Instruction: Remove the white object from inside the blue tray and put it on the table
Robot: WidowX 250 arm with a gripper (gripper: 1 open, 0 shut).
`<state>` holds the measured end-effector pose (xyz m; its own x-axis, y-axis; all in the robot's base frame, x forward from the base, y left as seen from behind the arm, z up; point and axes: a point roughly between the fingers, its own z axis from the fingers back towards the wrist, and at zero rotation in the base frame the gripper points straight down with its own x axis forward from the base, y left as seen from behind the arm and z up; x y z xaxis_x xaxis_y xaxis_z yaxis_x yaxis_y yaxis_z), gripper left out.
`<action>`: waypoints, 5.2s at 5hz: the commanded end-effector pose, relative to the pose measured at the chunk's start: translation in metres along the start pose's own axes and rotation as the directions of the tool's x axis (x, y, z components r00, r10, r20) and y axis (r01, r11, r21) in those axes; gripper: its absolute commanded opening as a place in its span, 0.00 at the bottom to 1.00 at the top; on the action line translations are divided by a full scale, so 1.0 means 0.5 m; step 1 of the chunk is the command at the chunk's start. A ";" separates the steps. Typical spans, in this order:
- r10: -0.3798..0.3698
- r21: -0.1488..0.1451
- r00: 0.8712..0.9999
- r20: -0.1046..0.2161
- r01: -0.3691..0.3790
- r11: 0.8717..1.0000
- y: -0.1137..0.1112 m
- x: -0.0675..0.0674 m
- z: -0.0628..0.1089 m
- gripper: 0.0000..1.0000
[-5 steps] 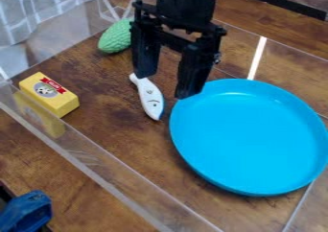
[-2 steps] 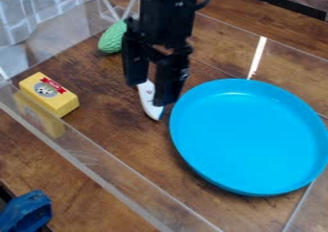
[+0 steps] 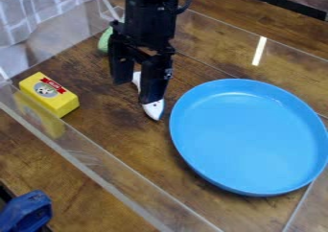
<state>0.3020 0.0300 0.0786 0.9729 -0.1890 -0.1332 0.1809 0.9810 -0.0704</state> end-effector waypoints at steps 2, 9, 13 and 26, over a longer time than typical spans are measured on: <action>0.077 0.018 0.993 0.090 -0.079 0.997 0.034 0.034 0.013 1.00; 0.145 0.008 0.977 0.158 -0.149 0.989 0.096 0.100 -0.067 1.00; 0.160 0.009 0.971 0.177 -0.164 0.986 0.153 0.101 -0.070 0.00; 0.170 -0.015 0.968 0.186 -0.170 0.985 0.198 0.157 -0.106 1.00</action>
<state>0.3964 0.0955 0.0197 0.9970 -0.0347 0.0688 0.0386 0.9977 -0.0562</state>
